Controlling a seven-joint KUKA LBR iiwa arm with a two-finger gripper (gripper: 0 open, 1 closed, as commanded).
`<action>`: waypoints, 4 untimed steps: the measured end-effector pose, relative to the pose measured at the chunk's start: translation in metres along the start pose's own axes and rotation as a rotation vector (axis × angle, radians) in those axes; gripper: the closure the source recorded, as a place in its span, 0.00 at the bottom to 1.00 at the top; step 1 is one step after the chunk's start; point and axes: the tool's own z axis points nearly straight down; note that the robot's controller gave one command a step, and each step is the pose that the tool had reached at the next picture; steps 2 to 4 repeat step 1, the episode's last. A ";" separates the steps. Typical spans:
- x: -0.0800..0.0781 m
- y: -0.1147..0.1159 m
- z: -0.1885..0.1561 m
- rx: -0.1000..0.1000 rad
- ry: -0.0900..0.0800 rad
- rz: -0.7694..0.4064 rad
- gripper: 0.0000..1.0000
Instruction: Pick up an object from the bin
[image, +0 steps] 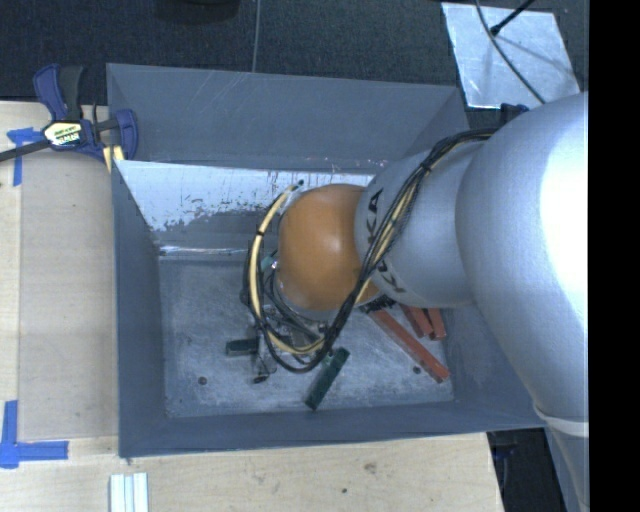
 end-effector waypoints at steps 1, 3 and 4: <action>-0.006 0.024 -0.140 0.000 0.002 0.009 1.00; -0.006 0.024 -0.140 0.000 0.002 0.009 1.00; -0.006 0.024 -0.140 0.000 0.002 0.009 1.00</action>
Offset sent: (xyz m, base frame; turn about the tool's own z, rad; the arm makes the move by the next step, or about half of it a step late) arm 0.0021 0.0244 0.1391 0.0102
